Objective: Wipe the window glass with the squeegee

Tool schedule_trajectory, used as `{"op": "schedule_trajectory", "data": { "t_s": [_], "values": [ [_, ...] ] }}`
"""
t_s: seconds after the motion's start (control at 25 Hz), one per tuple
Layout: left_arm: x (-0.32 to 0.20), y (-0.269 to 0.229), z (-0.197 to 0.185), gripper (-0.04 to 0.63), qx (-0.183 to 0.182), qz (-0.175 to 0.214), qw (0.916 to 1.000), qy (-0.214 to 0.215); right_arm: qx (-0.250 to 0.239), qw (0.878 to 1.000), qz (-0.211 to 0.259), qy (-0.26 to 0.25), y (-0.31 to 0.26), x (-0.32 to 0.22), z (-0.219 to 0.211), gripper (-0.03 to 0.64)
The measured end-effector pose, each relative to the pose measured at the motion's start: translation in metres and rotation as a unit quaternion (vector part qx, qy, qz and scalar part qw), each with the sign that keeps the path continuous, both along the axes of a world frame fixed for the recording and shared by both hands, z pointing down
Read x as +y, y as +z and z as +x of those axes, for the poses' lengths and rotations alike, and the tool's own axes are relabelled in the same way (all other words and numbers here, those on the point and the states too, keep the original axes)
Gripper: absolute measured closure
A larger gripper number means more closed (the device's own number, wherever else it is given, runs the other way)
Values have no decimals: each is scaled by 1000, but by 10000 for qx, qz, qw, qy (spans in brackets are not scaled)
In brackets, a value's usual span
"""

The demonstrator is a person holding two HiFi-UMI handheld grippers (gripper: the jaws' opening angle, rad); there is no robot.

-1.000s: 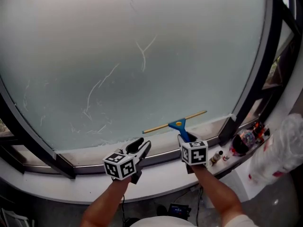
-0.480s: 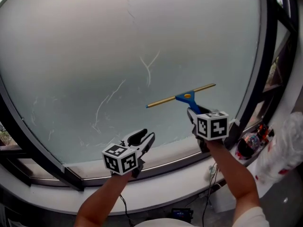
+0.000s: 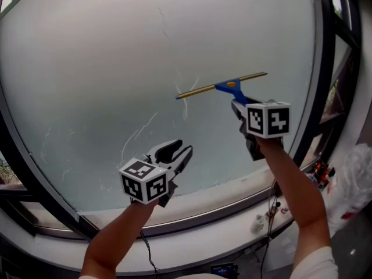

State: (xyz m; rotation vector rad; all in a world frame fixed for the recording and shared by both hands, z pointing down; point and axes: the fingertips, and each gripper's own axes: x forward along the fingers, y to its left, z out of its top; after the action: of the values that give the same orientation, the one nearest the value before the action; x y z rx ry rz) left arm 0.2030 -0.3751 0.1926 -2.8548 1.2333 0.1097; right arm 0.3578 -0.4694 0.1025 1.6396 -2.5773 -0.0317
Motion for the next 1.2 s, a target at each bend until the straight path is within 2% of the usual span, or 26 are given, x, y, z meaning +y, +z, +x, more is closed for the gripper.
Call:
{"op": "schedule_trajectory", "data": {
  "t_s": [0.16, 0.36, 0.52, 0.76, 1.0, 1.2],
  "values": [
    [-13, -41, 7, 428, -57, 336, 9993, -128, -203, 9990, 392, -92, -63, -14, 2, 465],
    [-25, -85, 17, 429, -137, 762, 9964, -337, -106, 9955, 934, -102, -134, -27, 3, 465],
    [-34, -119, 16, 430, -303, 1037, 9926, -550, -188, 9917, 1269, -102, -190, -34, 1, 465],
    [-47, -176, 7, 429, -306, 1403, 9857, -887, -253, 9859, 1655, 10, -264, -46, 0, 465],
    [-56, -210, 2, 428, -376, 1602, 9803, -1090, -463, 9783, 2015, 118, -324, -53, -5, 465],
    [-62, -220, -1, 430, -453, 1663, 9783, -1153, -559, 9742, 2183, 128, -350, -57, -13, 465]
  ]
}}
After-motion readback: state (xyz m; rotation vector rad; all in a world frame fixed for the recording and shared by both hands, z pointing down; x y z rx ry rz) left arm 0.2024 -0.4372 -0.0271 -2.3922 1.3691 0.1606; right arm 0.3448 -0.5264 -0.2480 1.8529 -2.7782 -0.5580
